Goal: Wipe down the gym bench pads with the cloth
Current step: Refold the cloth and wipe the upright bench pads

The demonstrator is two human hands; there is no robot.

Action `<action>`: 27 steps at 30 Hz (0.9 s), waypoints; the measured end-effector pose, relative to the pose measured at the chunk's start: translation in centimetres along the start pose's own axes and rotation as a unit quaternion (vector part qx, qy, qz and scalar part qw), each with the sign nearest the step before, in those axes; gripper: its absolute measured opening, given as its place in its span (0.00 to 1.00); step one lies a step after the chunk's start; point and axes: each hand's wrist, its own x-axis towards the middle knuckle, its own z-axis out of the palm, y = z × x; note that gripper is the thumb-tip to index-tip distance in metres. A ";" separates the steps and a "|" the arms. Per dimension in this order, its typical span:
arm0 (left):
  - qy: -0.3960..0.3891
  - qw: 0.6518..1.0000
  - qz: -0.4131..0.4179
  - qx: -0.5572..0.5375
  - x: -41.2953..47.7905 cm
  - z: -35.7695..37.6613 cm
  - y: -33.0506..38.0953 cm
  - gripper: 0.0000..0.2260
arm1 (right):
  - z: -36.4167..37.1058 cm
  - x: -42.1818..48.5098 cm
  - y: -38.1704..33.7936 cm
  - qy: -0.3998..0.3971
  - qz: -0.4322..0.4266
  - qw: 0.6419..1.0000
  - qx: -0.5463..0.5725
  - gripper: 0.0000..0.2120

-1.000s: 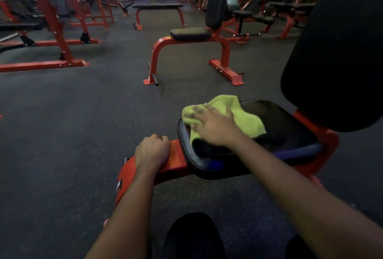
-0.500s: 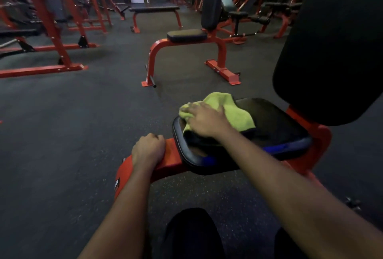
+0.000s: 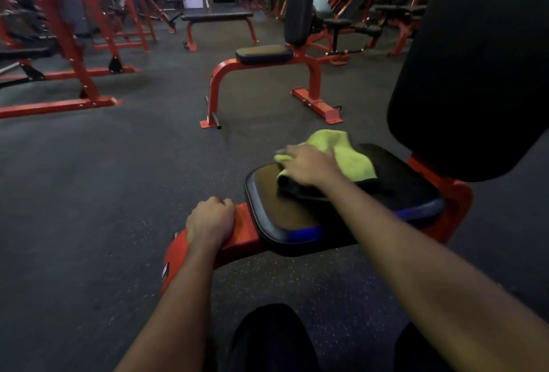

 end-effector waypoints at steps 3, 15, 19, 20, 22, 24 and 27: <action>0.000 1.000 0.005 0.005 0.1 0.1 -0.1 0.22 | 1.7 -6.9 -1.1 0.040 -0.089 0.995 0.009 0.26; -0.032 0.996 -0.012 0.078 1.2 0.0 0.7 0.22 | -3.3 -2.6 11.7 -0.009 0.133 0.991 0.012 0.24; -0.011 0.996 -0.004 0.094 1.3 0.5 0.3 0.23 | -0.7 -9.5 12.7 0.049 0.093 0.994 0.002 0.24; -0.005 0.995 -0.004 0.095 1.5 0.7 0.2 0.23 | -0.2 -10.7 13.0 0.061 0.091 0.994 -0.008 0.26; 0.003 0.995 -0.010 0.097 1.7 1.0 0.3 0.22 | -0.5 -10.2 13.6 0.051 0.093 0.994 -0.009 0.26; 0.011 0.996 -0.011 0.093 1.8 1.2 0.2 0.21 | -1.3 -6.8 13.8 0.031 0.103 0.994 -0.007 0.25; 0.012 0.996 -0.016 0.087 2.0 1.3 0.2 0.21 | -3.4 0.2 13.1 -0.008 0.112 0.993 0.022 0.24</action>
